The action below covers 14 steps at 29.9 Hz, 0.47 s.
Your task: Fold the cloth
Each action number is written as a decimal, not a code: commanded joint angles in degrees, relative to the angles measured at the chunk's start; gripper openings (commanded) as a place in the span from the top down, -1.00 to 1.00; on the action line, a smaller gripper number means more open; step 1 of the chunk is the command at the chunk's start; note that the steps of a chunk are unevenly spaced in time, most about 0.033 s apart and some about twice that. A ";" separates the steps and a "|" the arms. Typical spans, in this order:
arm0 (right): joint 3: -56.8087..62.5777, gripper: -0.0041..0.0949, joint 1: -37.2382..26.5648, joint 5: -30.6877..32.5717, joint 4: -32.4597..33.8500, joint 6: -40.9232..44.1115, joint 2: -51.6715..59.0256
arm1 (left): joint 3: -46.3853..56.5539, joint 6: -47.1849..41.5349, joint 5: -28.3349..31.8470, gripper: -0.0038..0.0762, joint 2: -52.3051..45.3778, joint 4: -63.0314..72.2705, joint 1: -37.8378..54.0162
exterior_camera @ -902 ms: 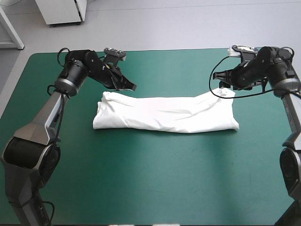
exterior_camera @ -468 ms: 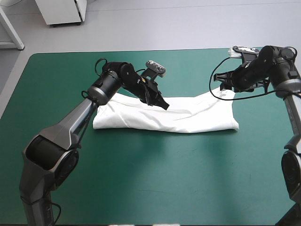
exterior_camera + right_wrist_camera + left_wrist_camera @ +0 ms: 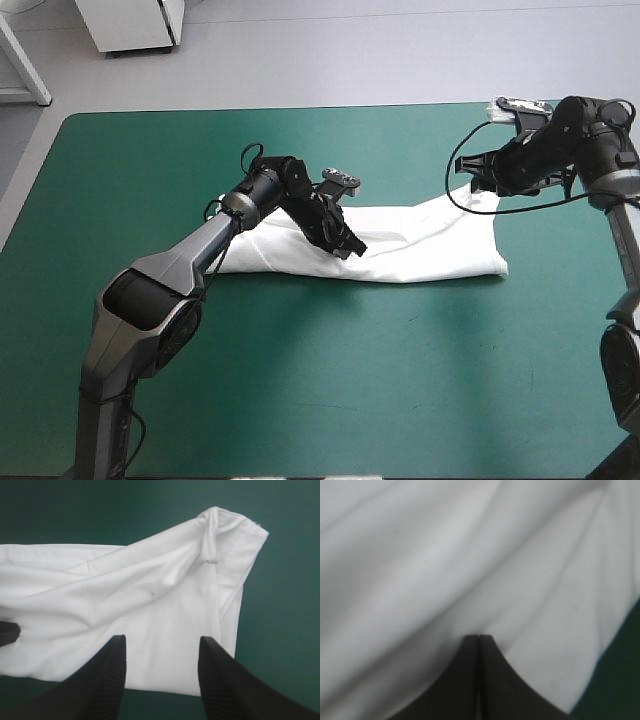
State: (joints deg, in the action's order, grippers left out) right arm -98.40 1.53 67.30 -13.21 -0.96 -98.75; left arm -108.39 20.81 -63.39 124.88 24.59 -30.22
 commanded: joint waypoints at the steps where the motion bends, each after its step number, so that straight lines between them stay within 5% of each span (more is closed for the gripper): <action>1: -1.79 0.08 -0.11 -1.03 -1.29 -0.01 3.30 | -1.73 -0.60 1.05 0.93 -1.85 1.80 -0.69; 9: 2.55 0.08 -0.58 -0.96 -3.07 0.30 5.77 | -1.73 -0.60 1.65 0.93 -1.23 2.04 -2.15; 14: 12.39 -0.09 -4.53 -2.86 -7.55 -1.53 7.60 | -1.73 -0.60 1.86 0.93 -1.23 2.04 -2.13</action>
State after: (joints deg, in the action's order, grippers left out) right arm -89.52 -0.33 66.91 -17.73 -1.21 -94.63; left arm -108.92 20.60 -61.83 126.31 25.08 -31.85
